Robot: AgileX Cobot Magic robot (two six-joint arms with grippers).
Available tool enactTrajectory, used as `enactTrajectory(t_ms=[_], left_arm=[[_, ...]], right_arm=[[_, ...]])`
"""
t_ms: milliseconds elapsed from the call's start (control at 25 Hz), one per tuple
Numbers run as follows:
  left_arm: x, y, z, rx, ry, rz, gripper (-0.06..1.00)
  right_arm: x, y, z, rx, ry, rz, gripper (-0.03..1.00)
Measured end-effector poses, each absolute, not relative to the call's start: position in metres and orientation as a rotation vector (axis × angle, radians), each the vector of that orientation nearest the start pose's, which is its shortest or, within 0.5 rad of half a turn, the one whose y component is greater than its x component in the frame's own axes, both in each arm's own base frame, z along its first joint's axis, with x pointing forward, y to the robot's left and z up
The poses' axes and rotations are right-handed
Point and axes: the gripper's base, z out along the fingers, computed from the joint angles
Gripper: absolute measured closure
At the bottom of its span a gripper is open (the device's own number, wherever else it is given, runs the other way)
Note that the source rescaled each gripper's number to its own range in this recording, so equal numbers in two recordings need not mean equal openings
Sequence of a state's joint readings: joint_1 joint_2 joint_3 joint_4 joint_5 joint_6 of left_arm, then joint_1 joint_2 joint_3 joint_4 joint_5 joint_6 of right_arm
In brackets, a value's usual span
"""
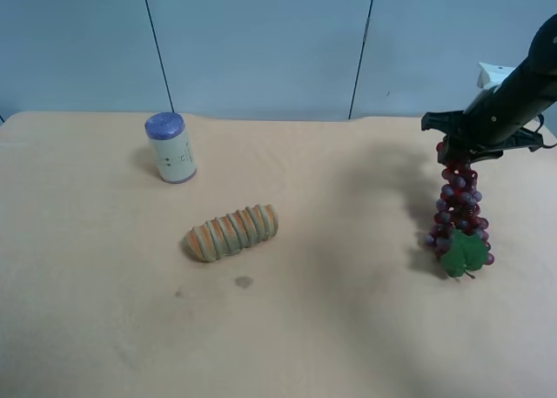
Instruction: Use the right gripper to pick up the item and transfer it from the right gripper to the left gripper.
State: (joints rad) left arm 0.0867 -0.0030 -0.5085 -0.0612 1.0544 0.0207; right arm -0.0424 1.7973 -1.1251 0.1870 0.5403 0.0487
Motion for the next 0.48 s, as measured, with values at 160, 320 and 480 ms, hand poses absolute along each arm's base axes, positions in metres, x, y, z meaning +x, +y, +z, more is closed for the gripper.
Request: enactTrajectory(t_ms=[160,320,480], left_arm=[[-0.006,-0.005,0.280,-0.064,2.024,-0.005,-0.06],[-0.006,-0.005,0.280,-0.064,2.024,-0.005,-0.06],[-0.006,-0.005,0.280,-0.064,2.024,-0.005,-0.06]], right_arm=[[0.358,0.000,0.196,0.272,2.679,0.277,0.91],[0.355,0.009,0.199,0.229,2.695,0.412,0.91],[0.354,0.018,0.207,0.175,2.662,0.533,0.92]])
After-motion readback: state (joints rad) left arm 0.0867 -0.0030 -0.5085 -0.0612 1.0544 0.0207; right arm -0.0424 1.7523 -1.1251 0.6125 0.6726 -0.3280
